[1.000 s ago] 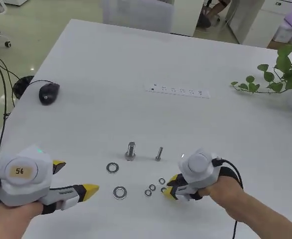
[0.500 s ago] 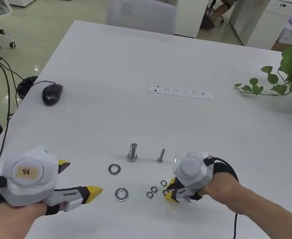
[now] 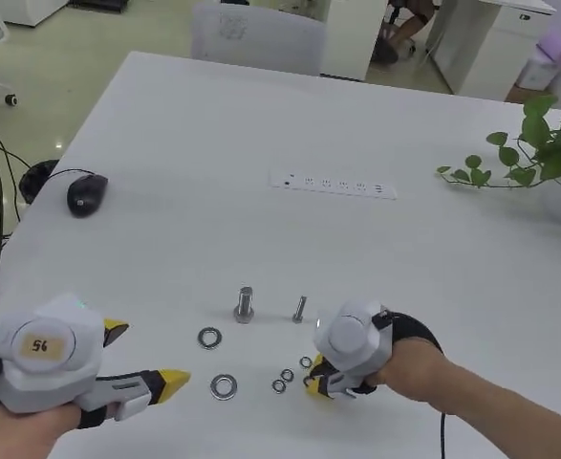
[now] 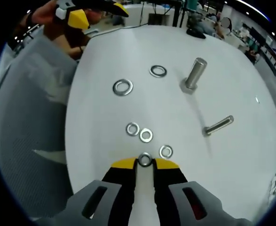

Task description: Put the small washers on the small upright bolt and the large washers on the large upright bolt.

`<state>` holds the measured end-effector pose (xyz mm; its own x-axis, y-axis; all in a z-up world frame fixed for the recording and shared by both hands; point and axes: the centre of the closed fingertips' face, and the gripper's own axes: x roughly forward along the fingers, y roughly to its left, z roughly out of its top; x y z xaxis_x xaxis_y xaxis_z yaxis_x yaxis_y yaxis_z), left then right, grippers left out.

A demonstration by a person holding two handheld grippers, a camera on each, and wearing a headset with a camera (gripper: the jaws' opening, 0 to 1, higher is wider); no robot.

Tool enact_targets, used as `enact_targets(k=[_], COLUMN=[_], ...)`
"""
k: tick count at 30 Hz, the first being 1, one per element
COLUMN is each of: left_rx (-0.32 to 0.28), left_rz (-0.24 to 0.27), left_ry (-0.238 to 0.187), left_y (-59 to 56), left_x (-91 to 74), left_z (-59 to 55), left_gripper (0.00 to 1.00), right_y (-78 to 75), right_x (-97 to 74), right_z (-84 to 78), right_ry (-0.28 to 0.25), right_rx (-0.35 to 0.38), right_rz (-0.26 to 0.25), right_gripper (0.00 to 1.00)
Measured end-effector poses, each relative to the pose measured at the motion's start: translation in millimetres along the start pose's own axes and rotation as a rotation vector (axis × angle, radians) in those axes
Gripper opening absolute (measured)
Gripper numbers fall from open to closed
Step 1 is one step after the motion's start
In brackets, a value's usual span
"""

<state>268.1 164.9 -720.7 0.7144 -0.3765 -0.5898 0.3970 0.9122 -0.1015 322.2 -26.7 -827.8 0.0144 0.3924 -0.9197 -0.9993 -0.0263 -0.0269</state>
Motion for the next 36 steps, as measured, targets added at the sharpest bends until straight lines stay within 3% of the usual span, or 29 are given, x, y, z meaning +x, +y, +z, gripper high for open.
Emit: enact_targets(k=[21, 28, 36], left_rx=[-0.002, 0.003, 0.002], left_rz=[0.021, 0.02, 0.017], left_ry=[0.006, 0.005, 0.003], left_y=[7.3, 7.8, 6.3], left_x=[-5.4, -5.8, -5.4], left_z=[-6.7, -5.5, -5.0], left_gripper=[0.63, 0.63, 0.64], right_y=[1.4, -5.6, -23.6], right_x=[-2.6, -13.8, -32.7], right_z=[1.8, 6.6, 14.6], right_ry=[-0.014, -0.048, -0.055], right_rx=[0.055, 0.096, 0.088], right_rz=[-0.017, -0.023, -0.055], right_gripper=[0.14, 0.14, 0.13])
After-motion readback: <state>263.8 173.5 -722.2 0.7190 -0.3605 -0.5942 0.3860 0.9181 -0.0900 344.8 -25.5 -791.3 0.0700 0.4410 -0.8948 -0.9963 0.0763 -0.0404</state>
